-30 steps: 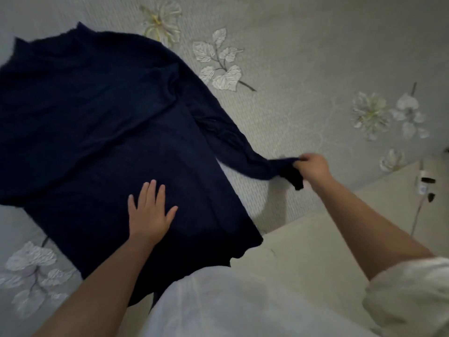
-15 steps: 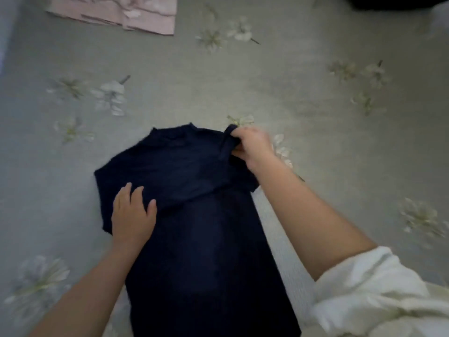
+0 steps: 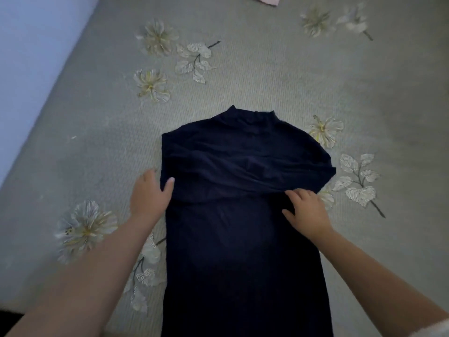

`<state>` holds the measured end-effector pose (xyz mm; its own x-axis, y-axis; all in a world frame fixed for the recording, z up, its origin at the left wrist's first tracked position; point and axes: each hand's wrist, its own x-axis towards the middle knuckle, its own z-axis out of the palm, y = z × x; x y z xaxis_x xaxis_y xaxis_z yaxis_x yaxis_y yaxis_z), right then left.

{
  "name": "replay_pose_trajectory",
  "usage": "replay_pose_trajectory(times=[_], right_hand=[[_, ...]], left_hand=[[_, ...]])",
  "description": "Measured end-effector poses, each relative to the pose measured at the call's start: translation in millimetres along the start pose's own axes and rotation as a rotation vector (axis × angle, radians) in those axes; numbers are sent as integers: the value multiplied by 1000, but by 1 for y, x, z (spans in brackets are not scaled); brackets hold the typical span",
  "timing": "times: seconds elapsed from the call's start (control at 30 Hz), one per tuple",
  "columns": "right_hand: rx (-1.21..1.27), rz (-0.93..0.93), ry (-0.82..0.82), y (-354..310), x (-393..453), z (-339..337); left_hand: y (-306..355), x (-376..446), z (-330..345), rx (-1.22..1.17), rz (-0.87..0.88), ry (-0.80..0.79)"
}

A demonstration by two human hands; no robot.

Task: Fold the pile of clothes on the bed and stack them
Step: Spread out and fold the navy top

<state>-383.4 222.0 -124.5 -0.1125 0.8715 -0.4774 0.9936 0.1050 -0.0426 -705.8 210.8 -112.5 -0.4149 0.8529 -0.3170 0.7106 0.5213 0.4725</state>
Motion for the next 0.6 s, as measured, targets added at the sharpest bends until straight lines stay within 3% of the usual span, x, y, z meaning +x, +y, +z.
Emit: replay_pose_trajectory(times=[0.13, 0.27, 0.37, 0.47, 0.53, 0.6], right_hand=[[-174, 67, 29, 2, 16, 10], [-173, -36, 229, 5, 38, 6], [-209, -109, 18, 10, 49, -1], [36, -298, 32, 22, 49, -17], [240, -386, 151, 32, 45, -26], [187, -309, 339, 41, 52, -32]], left_hand=[[20, 42, 29, -293, -105, -47], [27, 76, 40, -352, -198, -133], [24, 91, 39, -514, -149, -60], [10, 89, 27, -783, -233, 1], [-10, 76, 25, -664, -265, -87], [-31, 66, 27, -379, -234, -240]])
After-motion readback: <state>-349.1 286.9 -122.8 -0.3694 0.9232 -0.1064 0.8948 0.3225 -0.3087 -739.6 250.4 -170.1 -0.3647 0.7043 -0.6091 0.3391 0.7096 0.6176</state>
